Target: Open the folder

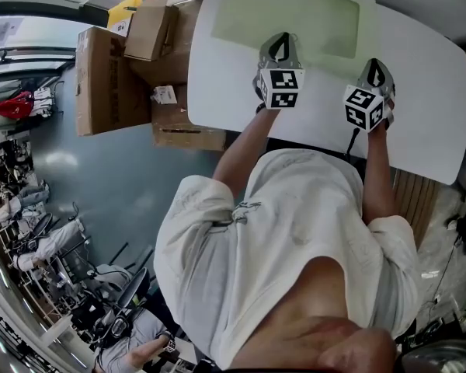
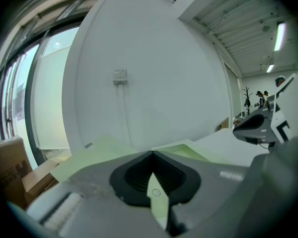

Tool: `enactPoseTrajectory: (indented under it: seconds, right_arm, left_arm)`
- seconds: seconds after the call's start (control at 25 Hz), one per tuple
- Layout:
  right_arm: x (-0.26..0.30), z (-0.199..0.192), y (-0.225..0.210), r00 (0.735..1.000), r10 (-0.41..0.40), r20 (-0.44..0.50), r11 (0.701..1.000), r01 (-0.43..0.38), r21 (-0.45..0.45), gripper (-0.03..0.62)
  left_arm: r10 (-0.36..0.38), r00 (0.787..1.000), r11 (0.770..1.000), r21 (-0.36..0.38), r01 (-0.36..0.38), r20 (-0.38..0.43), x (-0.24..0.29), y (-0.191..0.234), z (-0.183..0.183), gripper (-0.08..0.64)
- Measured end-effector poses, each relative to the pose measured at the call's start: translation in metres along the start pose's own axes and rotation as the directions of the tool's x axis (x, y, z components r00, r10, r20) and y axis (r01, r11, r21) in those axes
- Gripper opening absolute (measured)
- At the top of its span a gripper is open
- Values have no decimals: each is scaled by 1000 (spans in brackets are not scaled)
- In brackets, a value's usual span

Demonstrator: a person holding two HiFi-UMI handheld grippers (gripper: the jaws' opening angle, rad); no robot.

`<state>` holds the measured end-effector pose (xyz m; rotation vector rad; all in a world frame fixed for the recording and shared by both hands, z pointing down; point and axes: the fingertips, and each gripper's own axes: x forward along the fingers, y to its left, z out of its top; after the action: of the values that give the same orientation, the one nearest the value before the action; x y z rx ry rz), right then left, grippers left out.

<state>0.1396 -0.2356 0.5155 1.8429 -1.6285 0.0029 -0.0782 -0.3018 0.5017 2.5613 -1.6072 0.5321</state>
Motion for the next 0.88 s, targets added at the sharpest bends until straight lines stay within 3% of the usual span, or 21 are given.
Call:
enactPoseTrajectory:
  seconds: [0.28, 0.88]
  right_arm:
    - [-15, 30, -15, 998, 4, 63, 999, -8, 52, 2]
    - [-66, 94, -54, 971, 28, 238, 960, -93, 266, 0]
  left_arm:
    - [-10, 999, 999, -32, 11, 32, -16, -1, 16, -2]
    - [-28, 971, 1000, -1, 29, 237, -63, -19, 98, -2]
